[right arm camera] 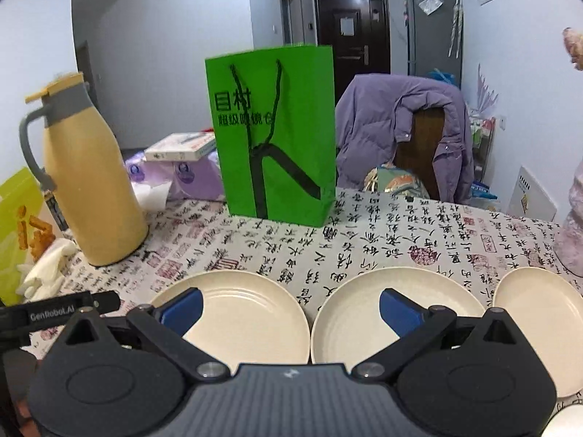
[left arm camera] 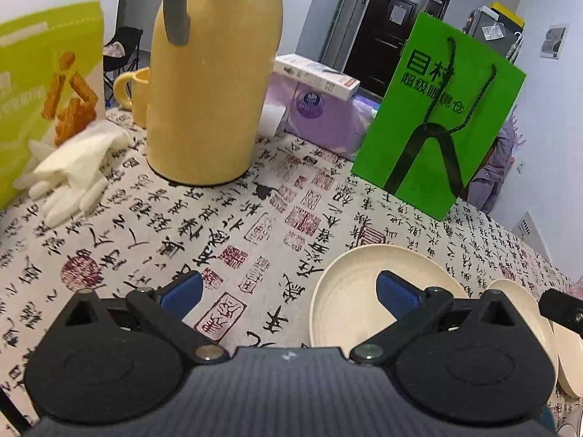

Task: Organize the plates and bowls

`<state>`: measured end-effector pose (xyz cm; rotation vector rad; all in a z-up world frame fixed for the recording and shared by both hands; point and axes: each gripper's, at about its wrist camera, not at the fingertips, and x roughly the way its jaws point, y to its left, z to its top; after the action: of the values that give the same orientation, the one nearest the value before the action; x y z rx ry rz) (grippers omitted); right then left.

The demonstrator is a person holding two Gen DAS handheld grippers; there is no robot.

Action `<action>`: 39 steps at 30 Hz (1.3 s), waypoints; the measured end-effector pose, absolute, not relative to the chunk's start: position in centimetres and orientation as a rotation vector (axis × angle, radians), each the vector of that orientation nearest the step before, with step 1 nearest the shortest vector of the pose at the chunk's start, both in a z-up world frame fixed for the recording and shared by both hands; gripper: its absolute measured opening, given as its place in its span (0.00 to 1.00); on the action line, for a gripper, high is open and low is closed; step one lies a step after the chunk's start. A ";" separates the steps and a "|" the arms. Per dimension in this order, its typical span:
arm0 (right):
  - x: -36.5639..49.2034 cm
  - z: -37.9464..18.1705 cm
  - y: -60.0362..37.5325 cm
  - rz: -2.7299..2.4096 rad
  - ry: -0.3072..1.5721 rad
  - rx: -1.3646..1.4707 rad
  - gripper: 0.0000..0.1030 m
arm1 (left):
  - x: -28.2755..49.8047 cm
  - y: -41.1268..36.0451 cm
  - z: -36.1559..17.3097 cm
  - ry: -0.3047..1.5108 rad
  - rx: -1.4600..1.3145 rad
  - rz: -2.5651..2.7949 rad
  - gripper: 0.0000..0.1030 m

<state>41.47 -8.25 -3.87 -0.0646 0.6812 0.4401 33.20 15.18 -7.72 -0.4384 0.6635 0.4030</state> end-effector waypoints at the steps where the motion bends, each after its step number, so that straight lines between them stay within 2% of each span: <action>1: 41.9 -4.2 -7.9 0.448 0.694 -0.078 1.00 | 33.3 15.3 -8.1 0.661 -0.442 0.400 1.00; 5: 43.4 -5.2 -6.0 0.459 0.735 -0.158 0.97 | 33.7 15.5 -9.2 0.664 -0.429 0.393 1.00; 7: 44.0 -5.5 -5.1 0.464 0.749 -0.189 0.90 | 33.9 15.4 -9.6 0.661 -0.425 0.388 1.00; 9: 44.8 -5.9 -4.2 0.465 0.766 -0.222 0.88 | 34.1 15.4 -10.0 0.673 -0.423 0.386 0.99; 11: 45.4 -6.2 -3.4 0.467 0.775 -0.255 0.81 | 34.2 15.5 -10.3 0.686 -0.427 0.371 0.94; 13: 46.1 -6.7 -2.7 0.471 0.797 -0.267 0.65 | 34.2 15.6 -10.4 0.685 -0.442 0.353 0.91; 15: 46.7 -7.3 -2.2 0.473 0.816 -0.281 0.58 | 34.2 15.6 -10.5 0.684 -0.440 0.338 0.87; 18: 47.3 -8.1 -1.5 0.471 0.830 -0.317 0.51 | 34.5 15.0 -10.8 0.697 -0.411 0.310 0.78; 20: 47.8 -8.6 -1.3 0.469 0.841 -0.324 0.46 | 34.6 14.6 -10.9 0.709 -0.388 0.294 0.66; 23: 48.4 -9.1 -1.1 0.473 0.858 -0.317 0.43 | 34.6 14.4 -10.9 0.708 -0.382 0.282 0.62; 27: 49.1 -9.9 -0.6 0.467 0.886 -0.347 0.31 | 34.7 14.6 -11.3 0.733 -0.410 0.260 0.54; 33: 49.7 -10.5 -0.9 0.453 0.917 -0.350 0.27 | 35.2 15.0 -12.2 0.789 -0.470 0.222 0.38; 35: 49.7 -10.8 -1.1 0.452 0.938 -0.357 0.25 | 35.2 14.9 -12.3 0.794 -0.465 0.218 0.28; 39: 49.8 -11.2 -1.3 0.453 0.971 -0.362 0.23 | 35.3 15.0 -12.5 0.808 -0.486 0.199 0.19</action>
<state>49.83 -1.31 -11.16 -0.3620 0.9711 0.4526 35.35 14.99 -12.46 -0.4857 0.8082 0.1994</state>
